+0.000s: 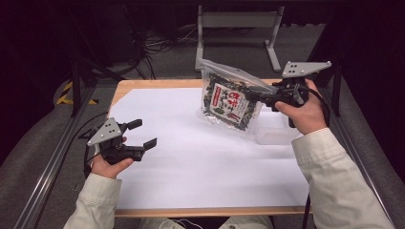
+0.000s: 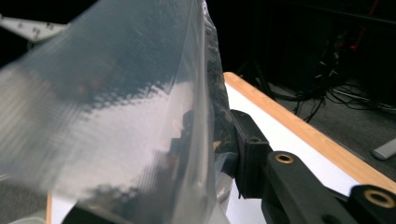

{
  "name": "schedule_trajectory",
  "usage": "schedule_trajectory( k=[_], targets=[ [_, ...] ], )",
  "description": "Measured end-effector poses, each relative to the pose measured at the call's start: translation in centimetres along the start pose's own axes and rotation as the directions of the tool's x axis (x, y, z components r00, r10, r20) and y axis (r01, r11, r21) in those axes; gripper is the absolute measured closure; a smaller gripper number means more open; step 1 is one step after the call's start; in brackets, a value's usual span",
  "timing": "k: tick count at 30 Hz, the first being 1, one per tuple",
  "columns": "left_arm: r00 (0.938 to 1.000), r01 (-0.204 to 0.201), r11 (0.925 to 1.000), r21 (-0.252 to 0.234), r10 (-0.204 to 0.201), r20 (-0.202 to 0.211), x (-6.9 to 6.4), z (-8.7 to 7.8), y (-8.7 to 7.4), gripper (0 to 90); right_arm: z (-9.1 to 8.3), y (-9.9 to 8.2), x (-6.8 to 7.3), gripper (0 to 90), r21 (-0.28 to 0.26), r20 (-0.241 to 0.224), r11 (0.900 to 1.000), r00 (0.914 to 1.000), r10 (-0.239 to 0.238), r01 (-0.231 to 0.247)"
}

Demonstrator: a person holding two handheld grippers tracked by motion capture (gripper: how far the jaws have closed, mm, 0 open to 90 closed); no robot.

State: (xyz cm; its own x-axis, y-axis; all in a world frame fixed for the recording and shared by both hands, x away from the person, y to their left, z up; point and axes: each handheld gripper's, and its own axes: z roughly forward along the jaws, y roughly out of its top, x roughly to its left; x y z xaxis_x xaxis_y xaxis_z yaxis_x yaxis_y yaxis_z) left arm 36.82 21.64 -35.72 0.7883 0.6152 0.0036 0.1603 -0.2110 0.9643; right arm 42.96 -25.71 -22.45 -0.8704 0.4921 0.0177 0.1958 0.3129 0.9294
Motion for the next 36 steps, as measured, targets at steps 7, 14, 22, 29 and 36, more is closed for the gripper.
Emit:
schedule_trajectory(
  k=[7,14,22,29,36],
  targets=[
    [0.9999,0.002,0.9999,0.010,-0.002,-0.017,0.8,0.6,-1.9,15.1,-0.9,0.5,-1.8,76.5,-0.003,0.048,0.9999,0.9987,0.015,-0.015],
    [0.9992,0.033,0.9993,0.018,-0.033,-0.023,1.4,0.8,-2.9,14.4,-1.7,1.1,-3.1,76.4,0.017,0.105,0.9998,0.9944,0.009,-0.011],
    [0.9979,0.061,0.9969,0.049,-0.060,-0.025,1.8,1.2,-3.5,14.8,-2.9,1.5,-4.5,76.5,0.020,0.163,0.9998,0.9866,0.000,-0.003],
    [0.9970,0.075,0.9948,0.068,-0.074,-0.025,1.9,1.7,-4.1,14.5,-3.4,1.5,-5.6,76.5,0.039,0.224,0.9990,0.9740,-0.031,0.023],
    [0.9954,0.095,0.9924,0.079,-0.093,-0.019,2.0,1.7,-4.3,14.0,-4.6,1.0,-6.8,76.5,0.025,0.283,0.9995,0.9588,-0.024,0.018]
  ],
)
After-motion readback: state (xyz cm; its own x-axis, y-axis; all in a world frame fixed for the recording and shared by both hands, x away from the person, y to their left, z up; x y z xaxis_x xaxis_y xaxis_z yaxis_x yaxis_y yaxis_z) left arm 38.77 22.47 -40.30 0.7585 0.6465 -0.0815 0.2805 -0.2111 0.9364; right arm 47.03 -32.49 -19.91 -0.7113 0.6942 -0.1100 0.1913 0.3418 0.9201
